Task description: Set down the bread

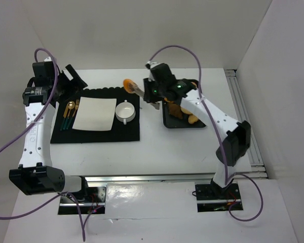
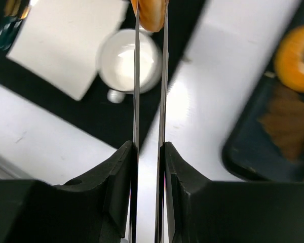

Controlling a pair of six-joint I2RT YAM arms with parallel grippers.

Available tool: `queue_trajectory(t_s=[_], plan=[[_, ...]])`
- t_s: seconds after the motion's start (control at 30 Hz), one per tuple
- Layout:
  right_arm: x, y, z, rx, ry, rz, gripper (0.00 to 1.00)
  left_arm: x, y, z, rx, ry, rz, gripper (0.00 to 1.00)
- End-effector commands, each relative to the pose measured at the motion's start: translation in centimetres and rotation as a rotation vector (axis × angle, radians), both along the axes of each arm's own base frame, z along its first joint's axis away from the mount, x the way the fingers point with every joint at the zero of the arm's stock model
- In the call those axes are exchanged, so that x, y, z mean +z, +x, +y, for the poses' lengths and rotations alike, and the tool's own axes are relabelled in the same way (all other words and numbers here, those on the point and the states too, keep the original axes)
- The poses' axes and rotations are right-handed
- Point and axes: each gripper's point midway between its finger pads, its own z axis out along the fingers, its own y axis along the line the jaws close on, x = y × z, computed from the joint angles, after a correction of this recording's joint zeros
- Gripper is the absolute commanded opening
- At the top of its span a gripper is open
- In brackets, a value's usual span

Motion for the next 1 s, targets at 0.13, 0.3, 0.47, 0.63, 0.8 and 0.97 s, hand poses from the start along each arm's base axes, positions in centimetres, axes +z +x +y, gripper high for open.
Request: queue_trajectory(t_s=[0.13, 0.3, 0.47, 0.63, 0.8, 0.97], plan=[[0.8, 0.0, 13.7, 0.243, 0.110, -0.040, 0.28, 3.8, -0.6, 0.6, 0.036, 0.000, -0.102, 1.00], [-2.3, -0.9, 19.9, 0.364, 0.147, -0.010, 0.28, 4.2, -1.2, 1.7, 0.075, 0.014, -0.110, 1.00], [-4.7, -0.3, 22.7, 0.384, 0.171, -0.014, 0.30, 4.3, -1.6, 1.4, 0.050, 0.019, -0.111, 1.00], [-6.2, 0.0, 23.7, 0.395, 0.180, 0.007, 0.38, 4.3, -2.1, 0.9, 0.032, 0.006, -0.102, 1.00], [-3.0, 0.6, 22.5, 0.379, 0.215, -0.038, 0.54, 4.2, -2.7, 0.8, 0.027, 0.012, -0.093, 1.00], [1.0, 1.7, 20.0, 0.334, 0.248, -0.102, 0.54, 4.3, -3.0, 0.9, 0.036, 0.016, -0.082, 1.00]])
